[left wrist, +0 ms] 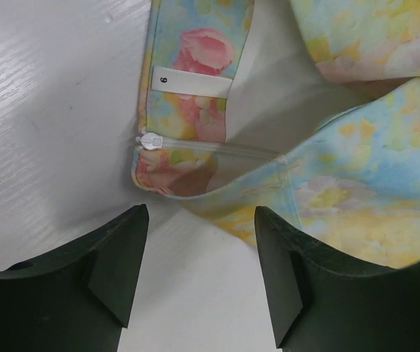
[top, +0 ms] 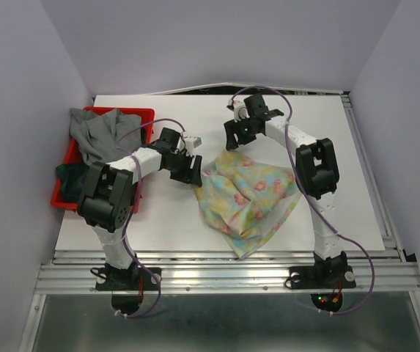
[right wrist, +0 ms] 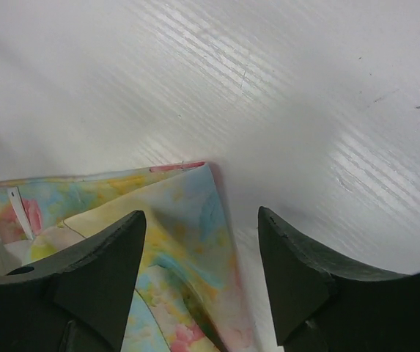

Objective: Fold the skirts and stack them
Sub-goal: Flatten the skirt out

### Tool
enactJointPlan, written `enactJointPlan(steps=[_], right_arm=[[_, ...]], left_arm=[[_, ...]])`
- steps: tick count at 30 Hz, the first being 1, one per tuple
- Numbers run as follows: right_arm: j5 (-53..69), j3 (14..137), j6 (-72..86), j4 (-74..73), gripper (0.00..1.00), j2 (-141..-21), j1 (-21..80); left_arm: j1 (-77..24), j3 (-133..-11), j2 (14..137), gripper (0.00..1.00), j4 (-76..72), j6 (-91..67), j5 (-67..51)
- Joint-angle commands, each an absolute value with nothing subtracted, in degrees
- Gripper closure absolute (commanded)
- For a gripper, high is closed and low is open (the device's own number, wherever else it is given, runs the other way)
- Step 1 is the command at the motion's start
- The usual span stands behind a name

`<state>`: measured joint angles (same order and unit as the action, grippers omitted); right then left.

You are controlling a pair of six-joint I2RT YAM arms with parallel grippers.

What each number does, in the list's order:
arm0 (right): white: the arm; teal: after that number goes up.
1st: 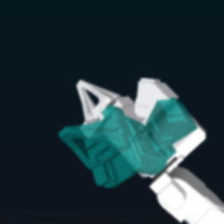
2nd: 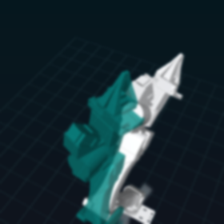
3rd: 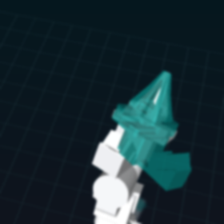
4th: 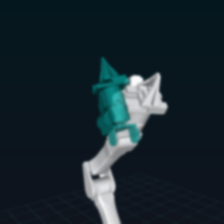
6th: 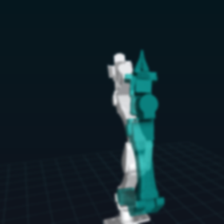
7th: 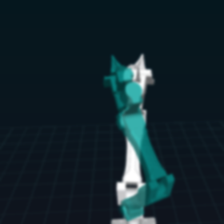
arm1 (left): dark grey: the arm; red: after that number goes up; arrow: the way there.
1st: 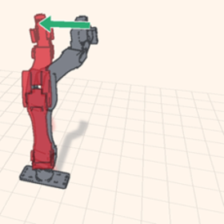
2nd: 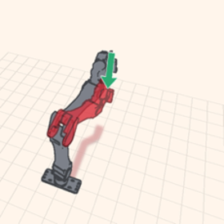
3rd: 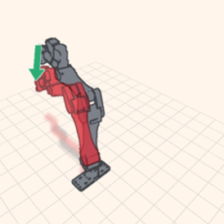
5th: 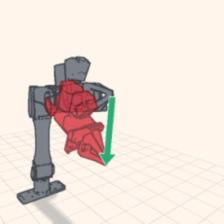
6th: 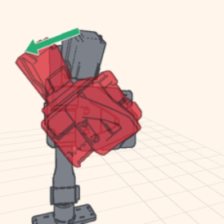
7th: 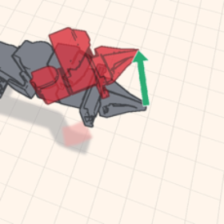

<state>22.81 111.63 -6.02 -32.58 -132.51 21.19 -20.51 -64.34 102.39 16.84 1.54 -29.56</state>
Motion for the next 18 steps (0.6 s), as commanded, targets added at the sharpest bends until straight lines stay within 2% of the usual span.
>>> enactJointPlan(steps=[1,5,8,9,12,13,15,18], right_arm=[[22.24,114.00,-7.47,-31.99,0.34,-133.06,21.62],[24.25,113.12,-7.03,-32.43,0.43,-134.12,21.62],[25.49,112.33,-6.68,-31.99,0.58,-134.03,21.62],[25.84,112.50,-6.59,-31.99,0.68,-133.95,21.62],[26.37,112.50,-6.42,-31.82,0.82,-133.60,21.62],[26.72,112.33,-6.15,-31.56,0.90,-133.33,21.62],[27.16,112.32,-6.15,-31.29,0.98,-133.16,21.62],[27.33,112.50,-6.15,-31.11,0.99,-132.63,21.62]], left_arm=[[-20.21,-66.88,102.56,0.30,14.59,0.88,-32.87],[-20.21,-67.32,103.71,0.39,13.54,0.62,-35.23],[-20.21,-67.59,104.41,0.39,13.45,0.35,-37.43],[-20.21,-67.59,104.33,0.39,13.45,0.35,-38.57],[-20.21,-66.89,103.01,0.32,13.19,0.88,-38.24],[-20.21,-66.80,101.70,0.30,13.27,1.31,-37.80],[-20.21,-67.67,100.47,0.27,15.10,4.20,-36.22],[-19.95,-70.39,99.23,0.24,20.19,11.82,-36.55]])
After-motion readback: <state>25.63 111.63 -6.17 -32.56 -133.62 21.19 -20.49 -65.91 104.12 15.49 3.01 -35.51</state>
